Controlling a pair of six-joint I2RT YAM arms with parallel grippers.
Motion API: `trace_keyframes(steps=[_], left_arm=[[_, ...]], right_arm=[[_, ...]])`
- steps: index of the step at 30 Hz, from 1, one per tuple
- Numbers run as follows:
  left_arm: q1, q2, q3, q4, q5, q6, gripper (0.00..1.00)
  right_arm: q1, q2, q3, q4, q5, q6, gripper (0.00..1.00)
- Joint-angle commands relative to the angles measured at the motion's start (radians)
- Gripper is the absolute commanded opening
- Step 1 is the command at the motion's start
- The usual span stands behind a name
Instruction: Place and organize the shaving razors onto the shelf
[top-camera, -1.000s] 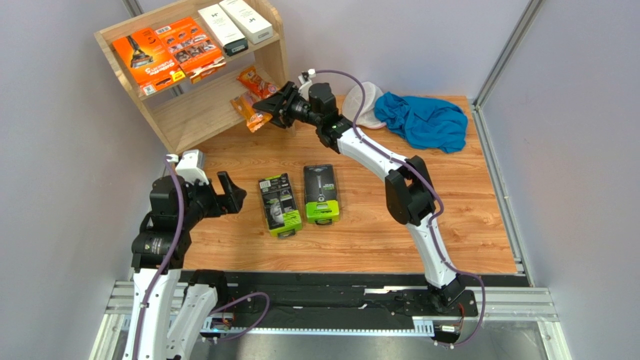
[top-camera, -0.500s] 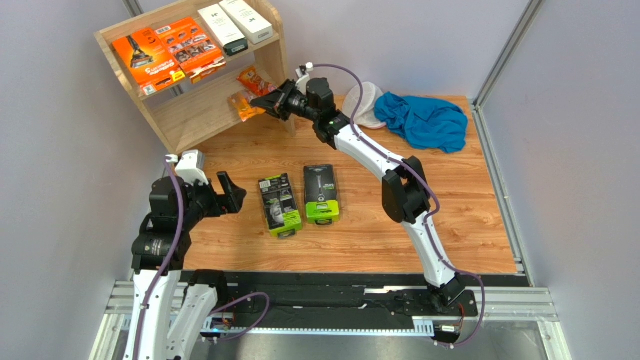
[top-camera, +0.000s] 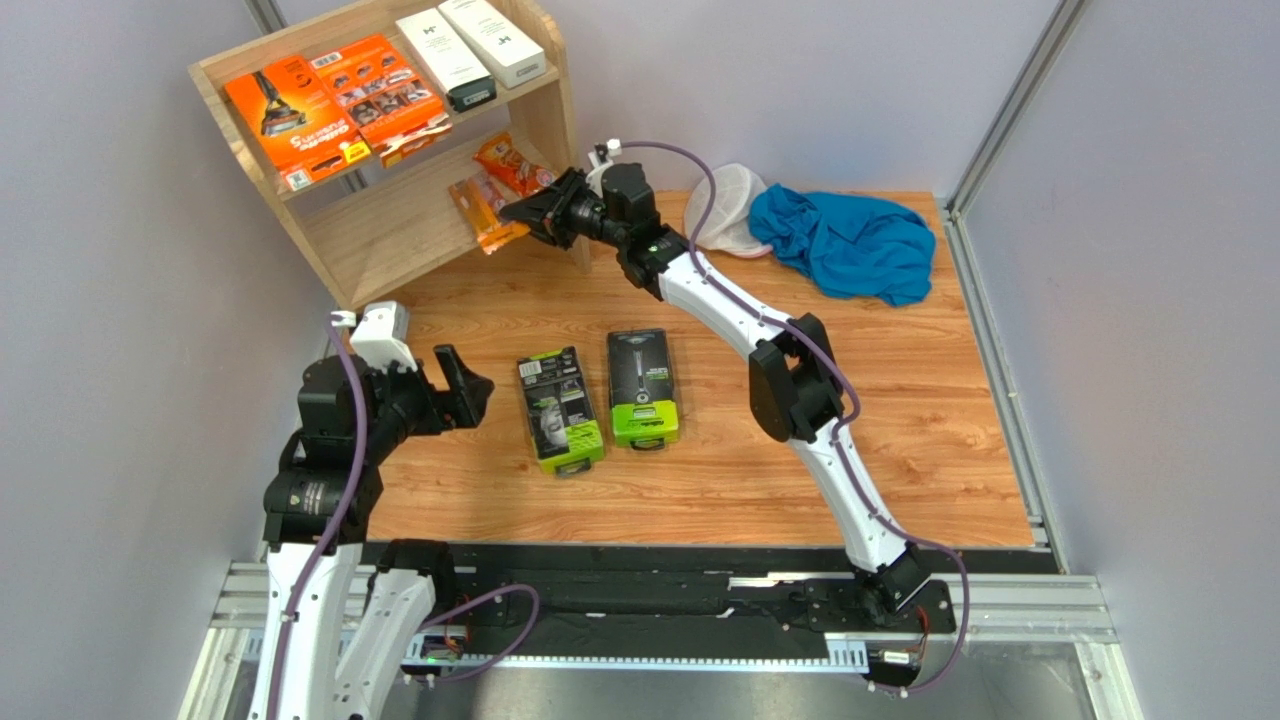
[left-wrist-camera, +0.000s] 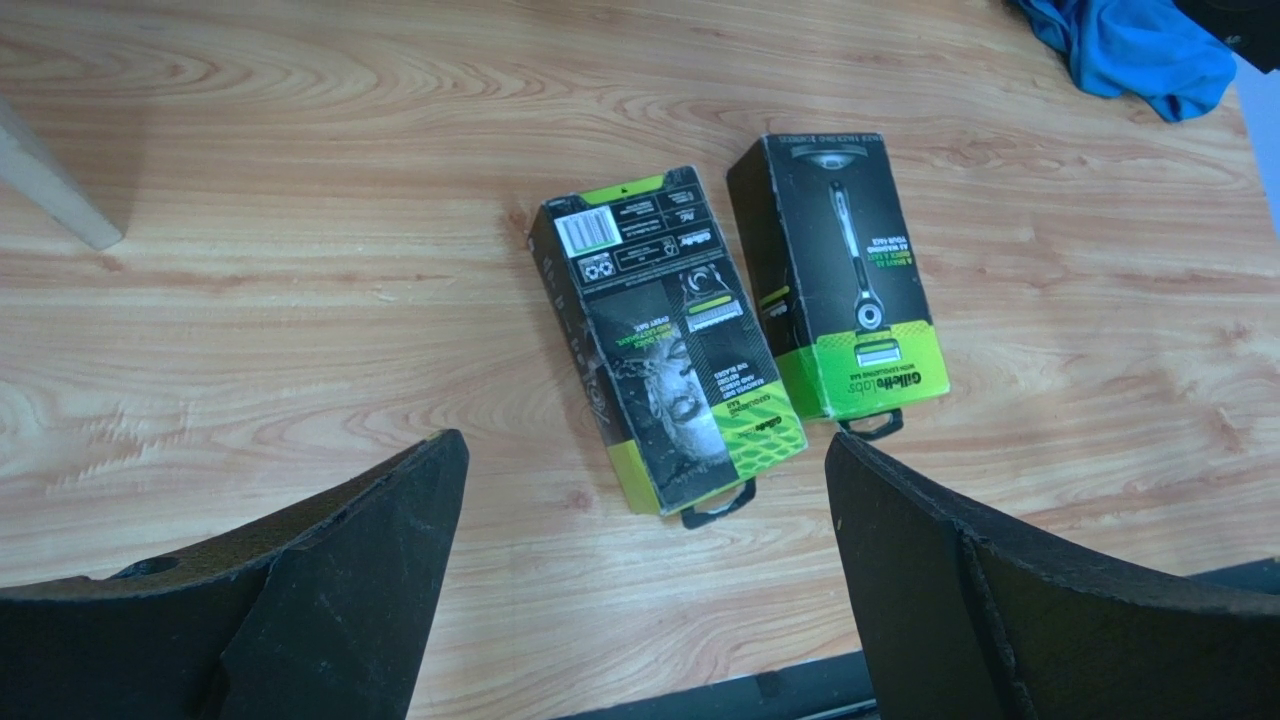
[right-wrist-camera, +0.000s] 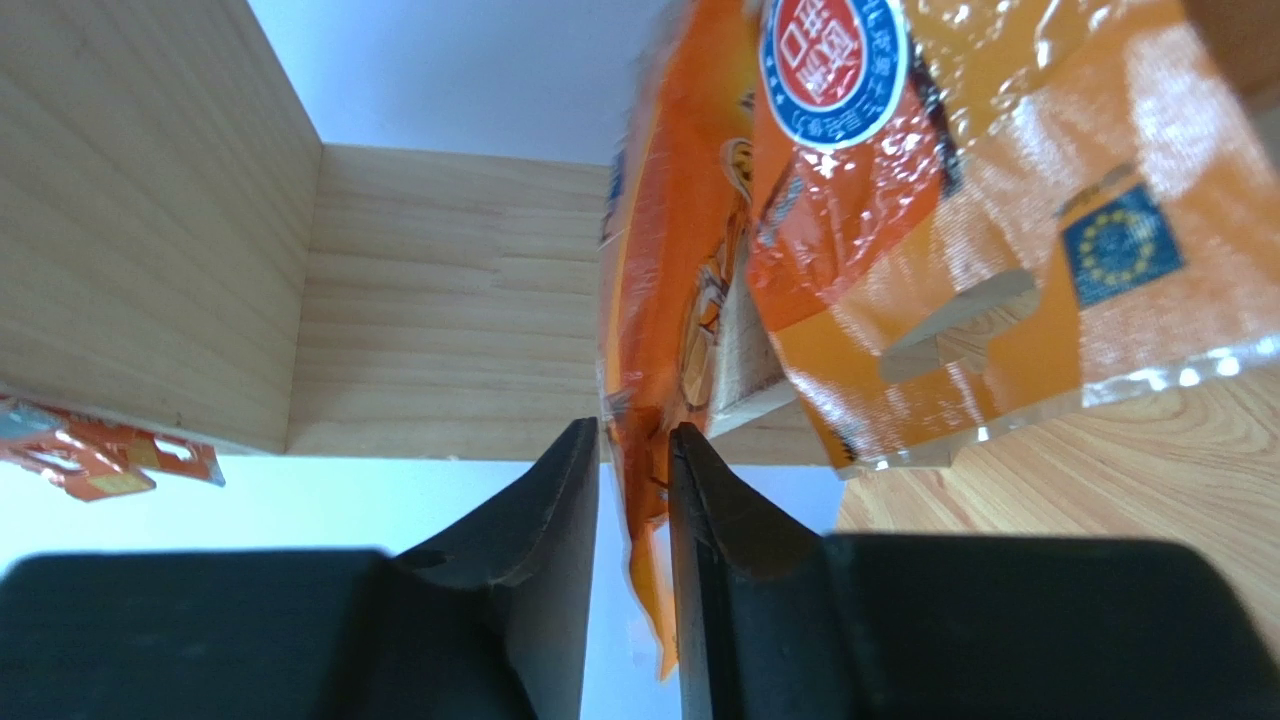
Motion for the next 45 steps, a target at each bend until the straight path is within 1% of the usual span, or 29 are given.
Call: trace_keyframes(steps=[1,2,4,5,8,14,20,24,25,27,28,34,37,38,39,40,41,45], left_arm=[[0.008,-0.014,-0.007,0.042,0.027,0.012,0.98],[0.008,-0.016,-0.007,0.044,0.032,0.011,0.98],[0.008,-0.016,-0.01,0.045,0.039,0.013,0.98],[0.008,-0.017,-0.01,0.047,0.039,0.012,0.98],[0.008,-0.02,-0.011,0.048,0.039,0.011,0.98],[0.008,-0.02,-0.013,0.048,0.041,0.011,0.98],[0.008,-0.023,-0.011,0.051,0.044,0.011,0.98],[0.008,-0.023,-0.014,0.051,0.045,0.011,0.98],[0.008,-0.023,-0.014,0.05,0.045,0.011,0.98],[0.008,-0.023,-0.011,0.051,0.036,0.013,0.98],[0.008,-0.023,-0.011,0.05,0.032,0.015,0.98],[0.008,0.029,0.029,0.028,-0.017,0.024,0.98],[0.008,0.044,0.056,0.027,-0.036,0.033,0.98],[0.008,0.046,0.062,0.025,-0.05,0.034,0.98],[0.008,0.05,0.072,0.027,-0.054,0.044,0.98],[0.008,0.05,0.075,0.025,-0.062,0.05,0.98],[0.008,0.052,0.078,0.019,-0.077,0.057,0.98],[0.008,0.049,0.079,0.018,-0.087,0.062,0.98]], right_arm=[[0.009,-0.036,-0.007,0.003,0.037,0.007,0.35],[0.009,-0.042,-0.013,-0.005,0.04,0.002,0.44],[0.009,-0.07,-0.032,-0.039,0.057,-0.022,0.51],[0.009,-0.08,-0.042,-0.051,0.061,-0.029,0.56],[0.009,-0.117,-0.097,-0.048,0.074,-0.042,0.59],[0.008,-0.172,-0.162,-0.037,0.083,-0.052,0.61],[0.006,-0.272,-0.321,0.069,0.091,-0.053,0.63],[0.004,-0.359,-0.416,0.092,0.081,-0.065,0.63],[0.004,-0.375,-0.477,0.102,0.075,-0.064,0.63],[0.006,-0.409,-0.531,0.124,0.072,-0.065,0.63],[0.006,-0.441,-0.591,0.13,0.071,-0.065,0.63],[0.024,-0.507,-0.722,0.145,0.058,-0.084,0.63],[0.049,-0.486,-0.745,0.197,0.041,-0.063,0.61],[0.055,-0.464,-0.756,0.237,0.041,-0.047,0.58],[0.06,-0.453,-0.771,0.325,0.041,-0.024,0.56],[0.069,-0.434,-0.771,0.366,0.038,0.009,0.52],[0.073,-0.417,-0.768,0.432,0.04,0.028,0.5],[0.086,-0.3,-0.69,0.52,0.025,0.085,0.45]])
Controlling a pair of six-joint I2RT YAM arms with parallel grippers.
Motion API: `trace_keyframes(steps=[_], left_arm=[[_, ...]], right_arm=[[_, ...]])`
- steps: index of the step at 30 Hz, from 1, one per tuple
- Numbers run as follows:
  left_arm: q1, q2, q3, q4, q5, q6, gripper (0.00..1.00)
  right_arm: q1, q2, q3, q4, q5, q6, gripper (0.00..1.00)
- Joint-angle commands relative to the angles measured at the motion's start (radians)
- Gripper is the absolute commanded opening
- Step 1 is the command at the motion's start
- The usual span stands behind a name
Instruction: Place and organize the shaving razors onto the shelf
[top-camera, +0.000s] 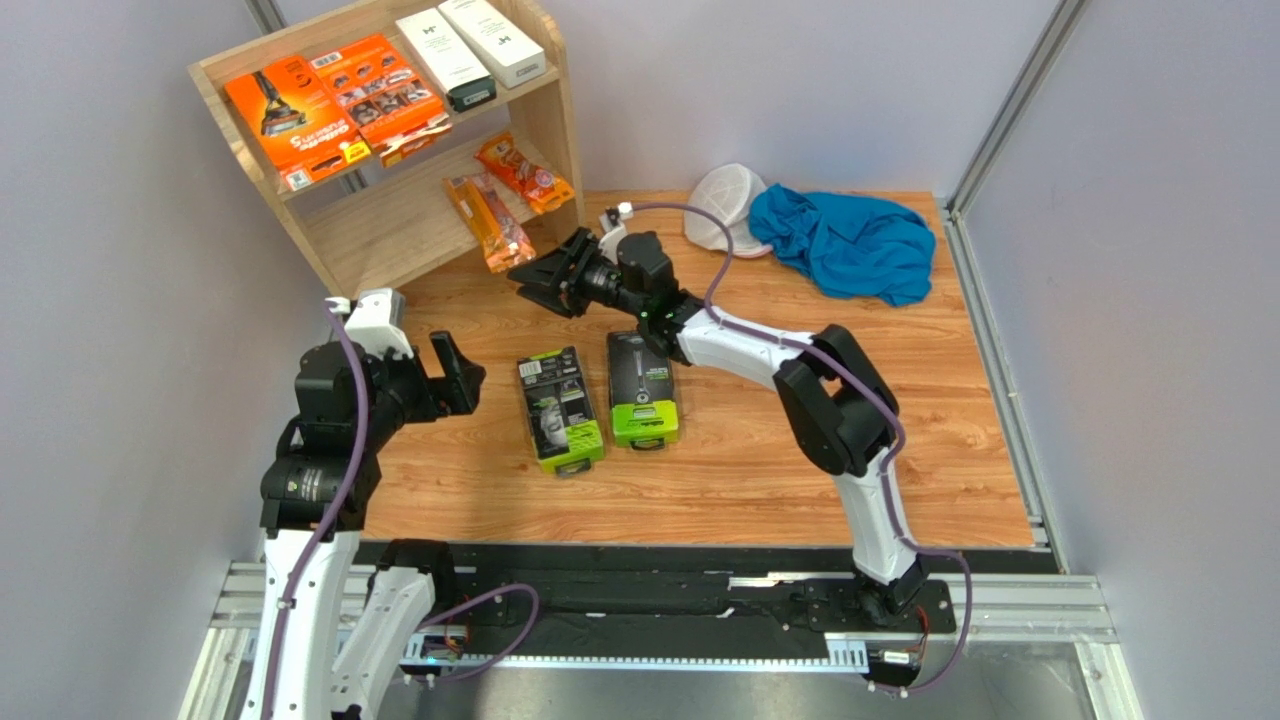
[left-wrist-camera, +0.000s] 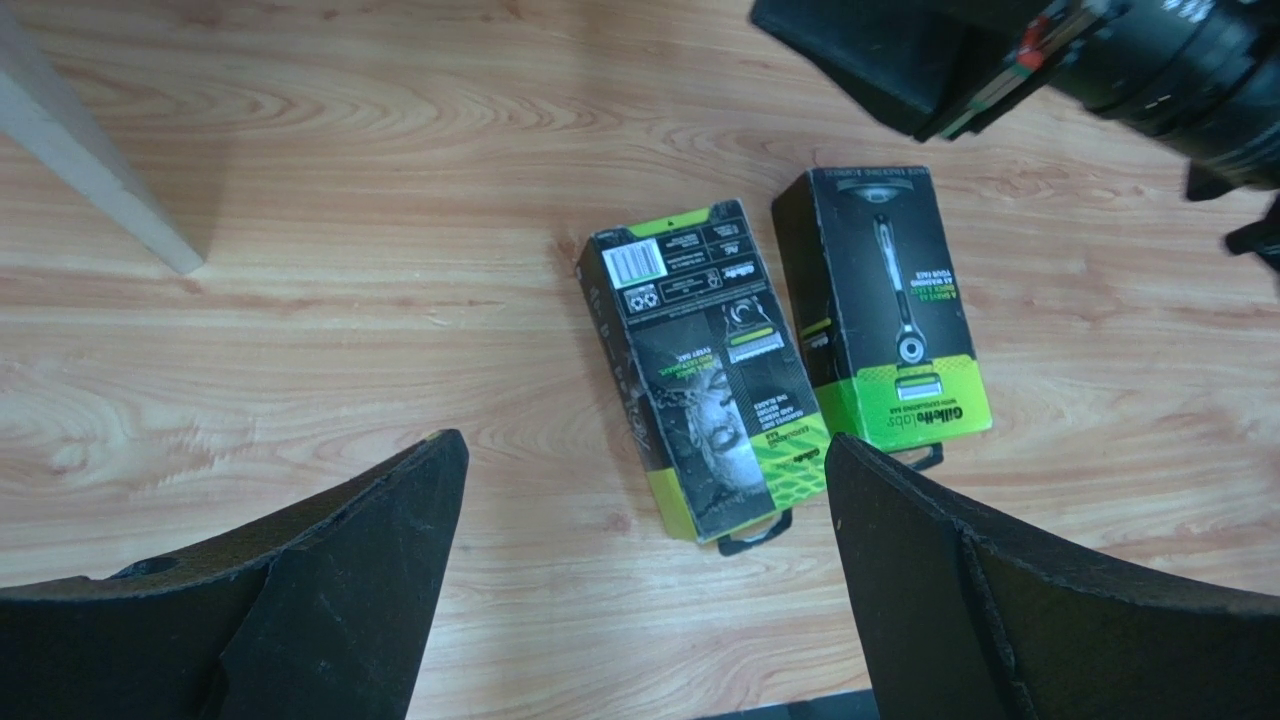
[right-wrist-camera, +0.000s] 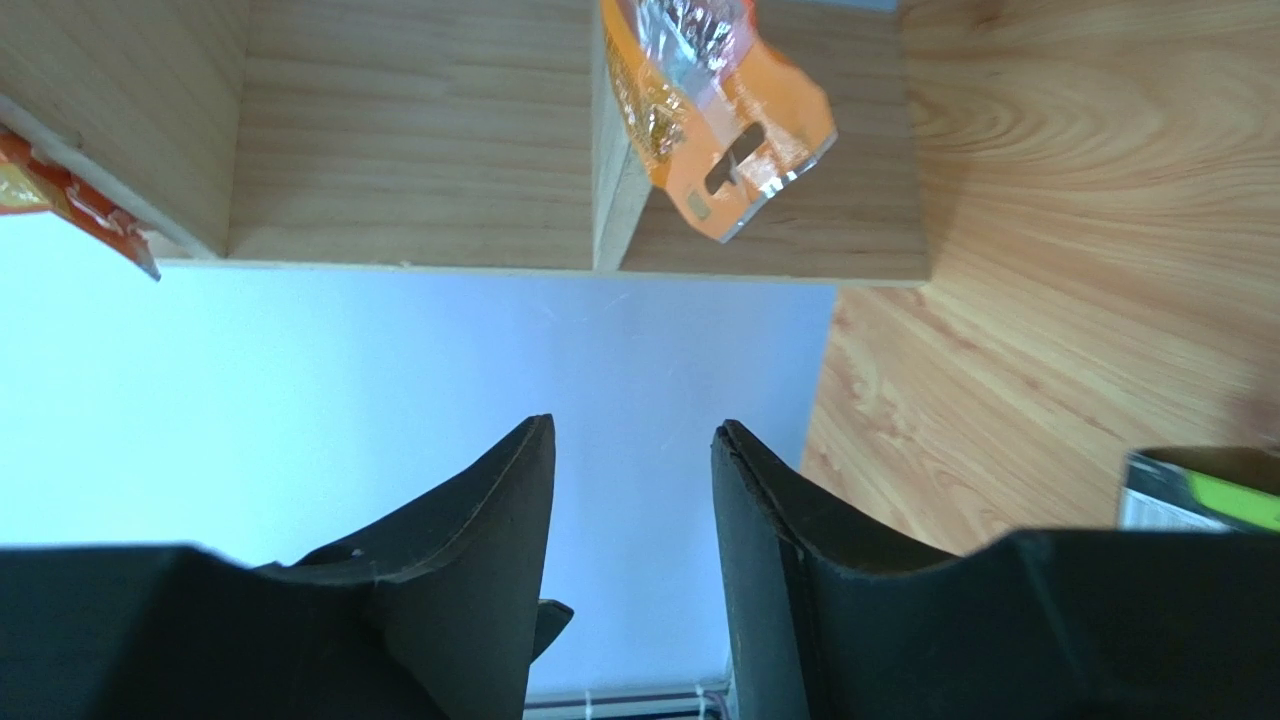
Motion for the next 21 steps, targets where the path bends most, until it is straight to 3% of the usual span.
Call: trace_keyframes(steps=[1,3,21], left_arm=[[0.008,-0.009,0.033,0.008,-0.024,0.03,0.98],[0.008,-0.015,0.028,0.006,-0.025,0.033,0.98],[0.008,-0.029,0.002,0.016,-0.015,0.037,0.98]], right_arm=[[0.017,0.106,0.1,0.191,-0.008,0.08,0.45],[0.019,0.137,0.14,0.13,-0.007,0.095,0.45],[0.001,0.309,0.32,0.217,0.049,0.175,0.39]])
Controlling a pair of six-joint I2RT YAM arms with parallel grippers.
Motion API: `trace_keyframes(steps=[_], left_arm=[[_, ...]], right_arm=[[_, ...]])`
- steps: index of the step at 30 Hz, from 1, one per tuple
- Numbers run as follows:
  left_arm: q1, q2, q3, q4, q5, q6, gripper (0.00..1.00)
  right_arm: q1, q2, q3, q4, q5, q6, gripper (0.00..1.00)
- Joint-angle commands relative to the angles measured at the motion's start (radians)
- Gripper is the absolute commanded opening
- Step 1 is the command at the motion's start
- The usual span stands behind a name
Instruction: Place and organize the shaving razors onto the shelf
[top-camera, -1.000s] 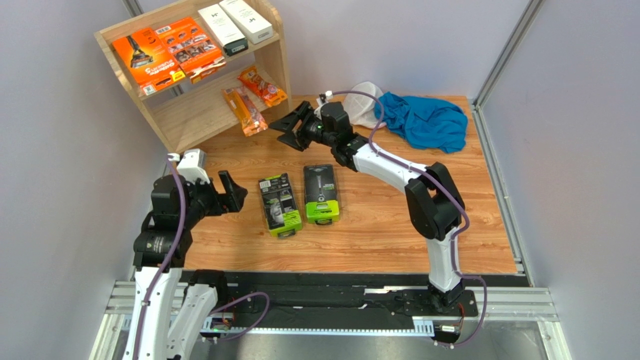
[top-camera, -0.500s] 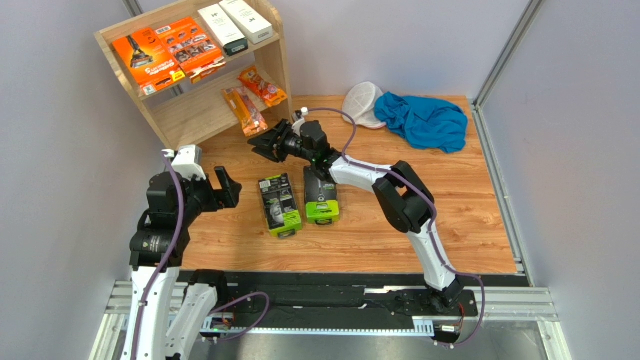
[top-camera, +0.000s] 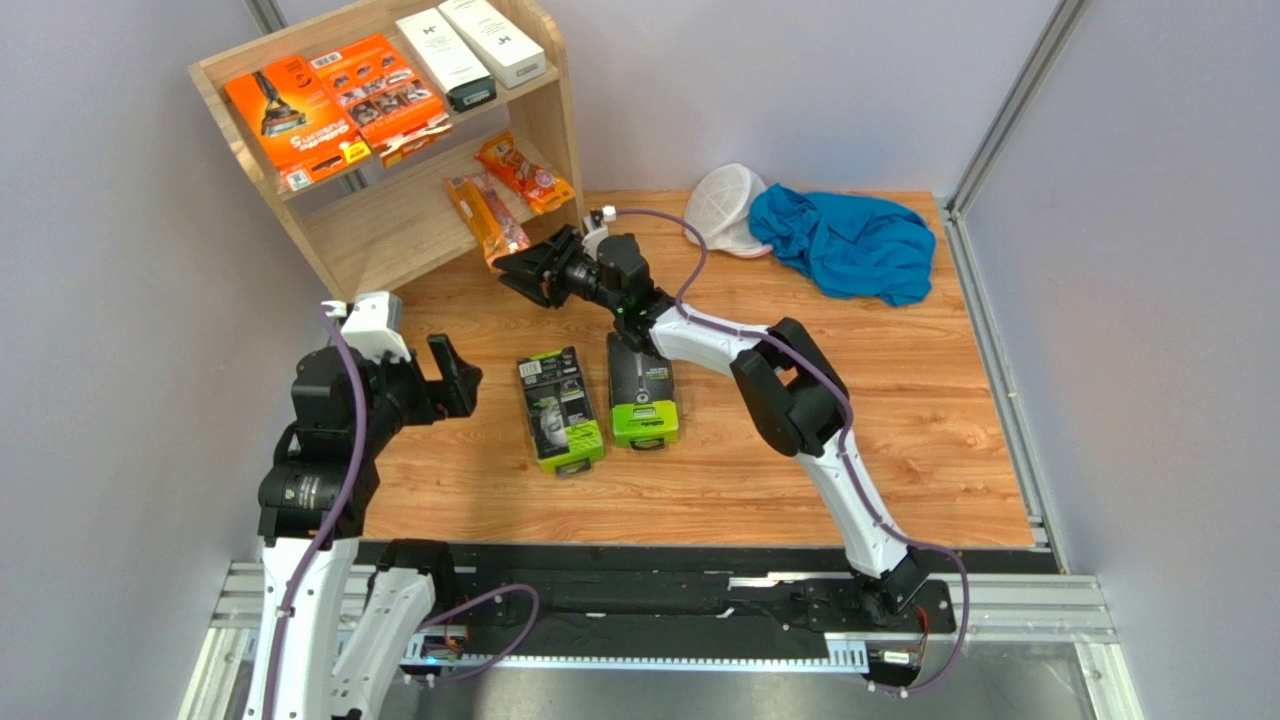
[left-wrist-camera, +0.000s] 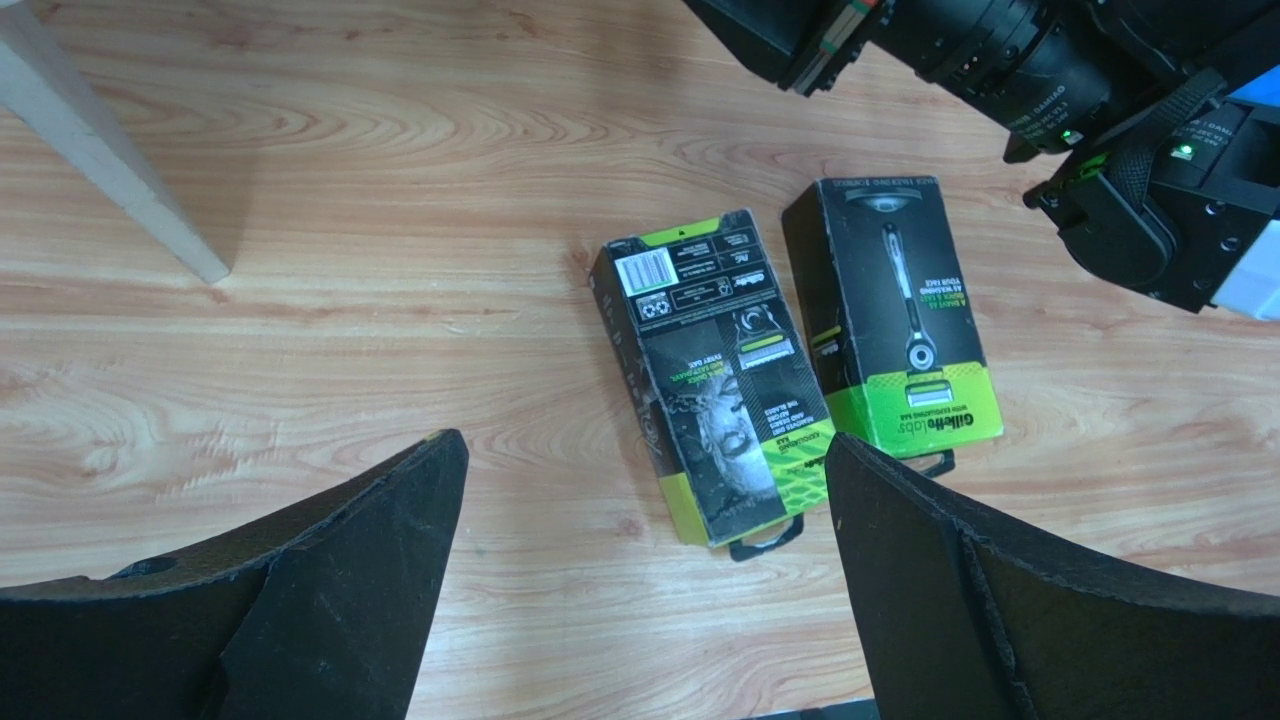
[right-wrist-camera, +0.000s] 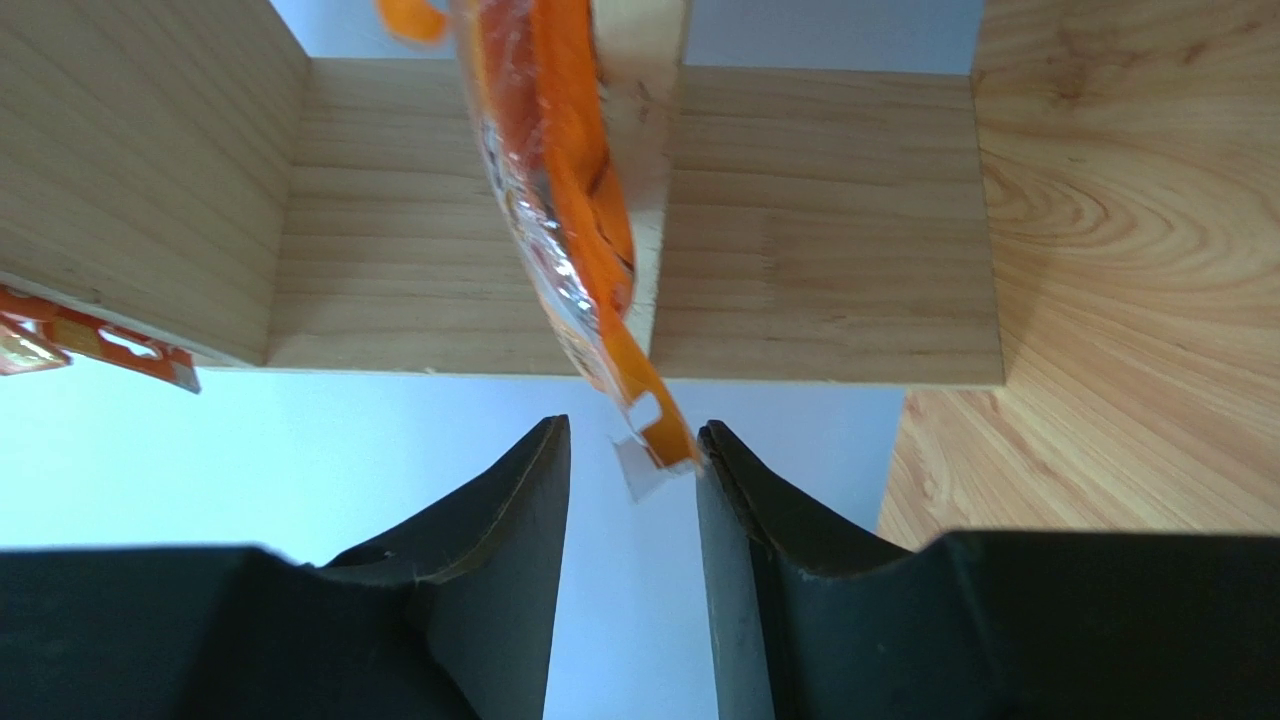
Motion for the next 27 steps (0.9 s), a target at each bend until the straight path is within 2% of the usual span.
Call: trace_keyframes(steps=[1,3,7,10,15,20,21,23,24,27], left_arm=[[0.008,-0.007,-0.001,0.02,0.004,0.023,0.98],[0.008,-0.008,-0.003,0.02,0.01,0.023,0.98],[0.008,-0.018,-0.006,0.022,0.009,0.023,0.98],[0.008,-0.019,-0.007,0.02,0.012,0.023,0.98],[0.008,-0.021,-0.011,0.022,0.018,0.023,0.98],[0.008,-0.024,-0.011,0.026,0.018,0.023,0.98],[0.008,-0.025,-0.011,0.026,0.019,0.023,0.98],[0.008,-0.024,-0.011,0.028,0.024,0.023,0.98],[0.008,-0.024,-0.012,0.032,0.027,0.023,0.98],[0.008,-0.024,-0.017,0.037,0.03,0.025,0.98]], right_arm=[[-0.007,0.027,0.068,0.076,0.037,0.024,0.37],[-0.01,0.048,0.085,0.072,0.043,0.027,0.31],[-0.018,0.089,0.156,0.067,0.046,0.045,0.12],[-0.024,0.099,0.17,0.069,0.057,0.049,0.04],[-0.033,0.102,0.203,0.032,0.074,0.03,0.02],[-0.036,0.074,0.194,0.036,0.056,0.018,0.18],[-0.036,0.059,0.159,0.041,0.054,0.015,0.25],[-0.038,0.007,0.115,0.046,0.054,-0.011,0.34],[-0.038,-0.009,0.075,0.049,0.054,-0.017,0.42],[-0.036,-0.078,0.011,0.047,0.042,-0.045,0.51]])
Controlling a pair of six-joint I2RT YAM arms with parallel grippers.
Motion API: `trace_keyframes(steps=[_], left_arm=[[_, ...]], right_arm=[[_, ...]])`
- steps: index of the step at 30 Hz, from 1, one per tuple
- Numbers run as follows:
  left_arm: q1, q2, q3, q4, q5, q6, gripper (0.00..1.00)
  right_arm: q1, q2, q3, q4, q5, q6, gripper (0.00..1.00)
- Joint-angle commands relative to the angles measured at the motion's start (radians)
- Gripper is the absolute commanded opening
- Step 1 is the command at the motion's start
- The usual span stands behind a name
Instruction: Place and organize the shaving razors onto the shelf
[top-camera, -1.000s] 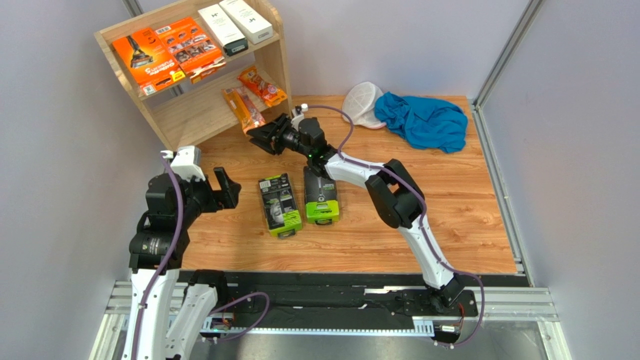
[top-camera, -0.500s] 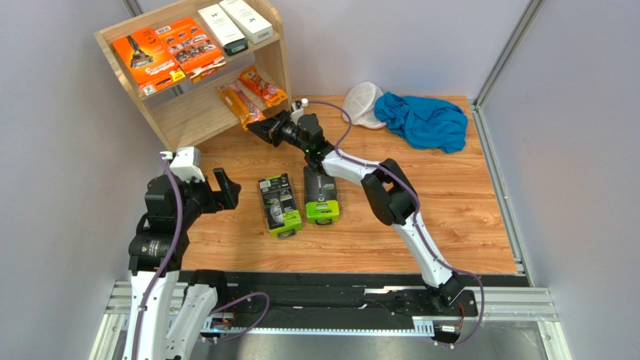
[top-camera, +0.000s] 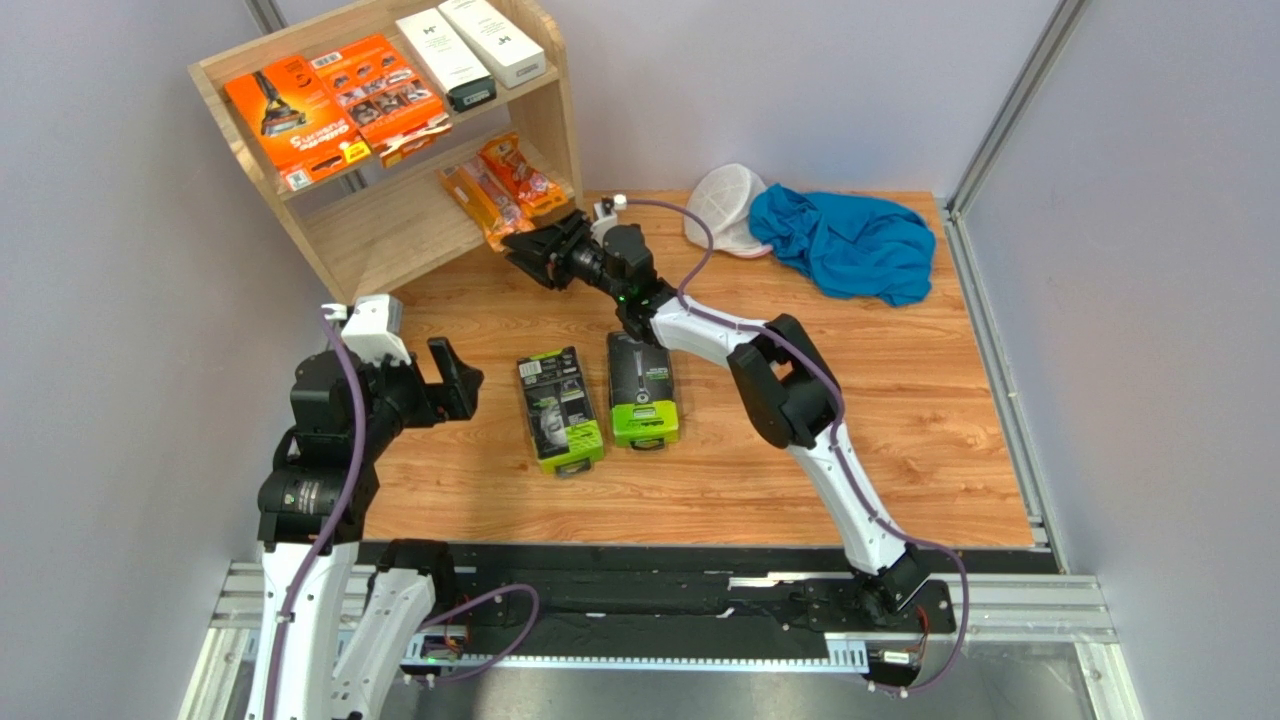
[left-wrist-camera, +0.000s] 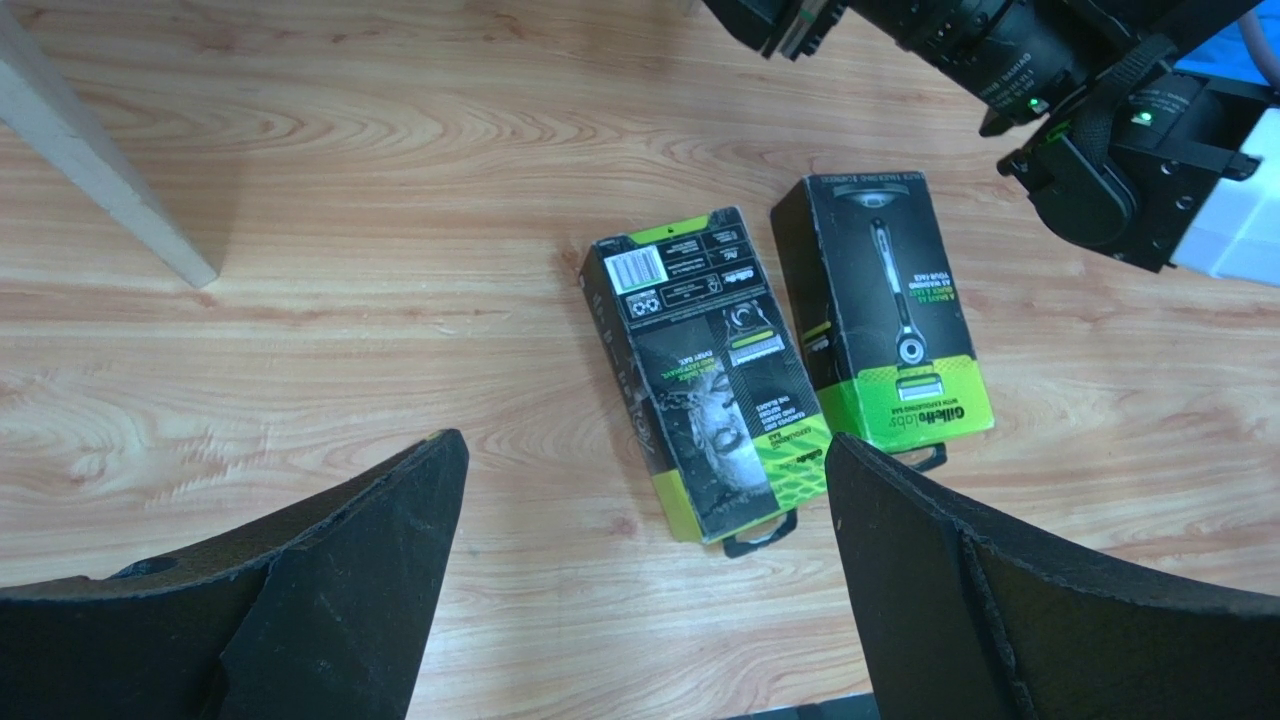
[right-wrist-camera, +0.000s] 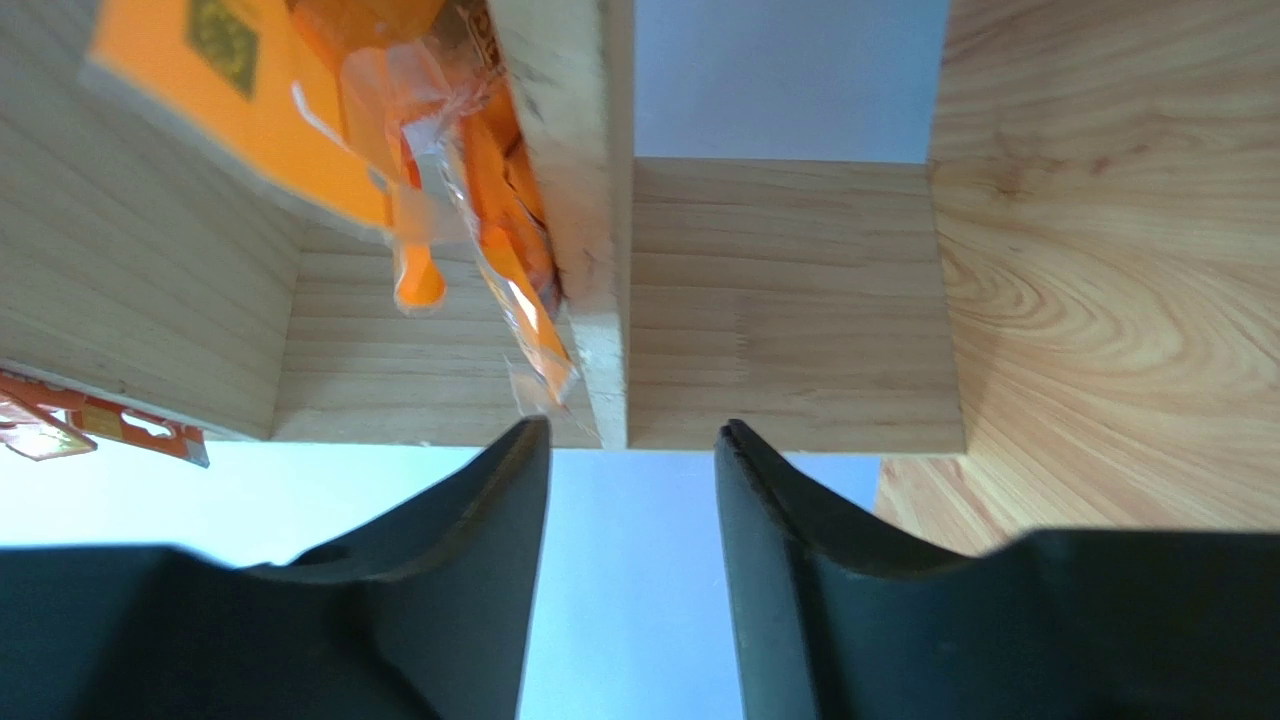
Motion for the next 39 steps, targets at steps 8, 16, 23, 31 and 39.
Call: trace_keyframes(steps=[8,16,23,31,39], left_arm=[[0.008,-0.01,-0.014,0.039,0.024,0.021,0.99],[0.008,0.001,-0.016,0.04,0.051,0.018,0.99],[0.008,0.025,-0.022,0.042,0.12,0.0,0.99],[0.007,0.065,-0.067,0.095,0.226,-0.08,0.99],[0.007,0.054,-0.063,0.095,0.221,-0.071,0.99]], right_arm=[[0.0,-0.401,-0.443,0.087,-0.043,-0.13,0.56],[0.005,-0.737,-0.808,-0.15,-0.006,-0.331,0.6],[0.017,-1.053,-1.139,-0.27,0.086,-0.324,0.63],[0.166,-1.346,-1.484,-0.161,0.293,-0.152,0.65],[0.278,-1.281,-1.704,0.126,0.465,0.011,0.72]])
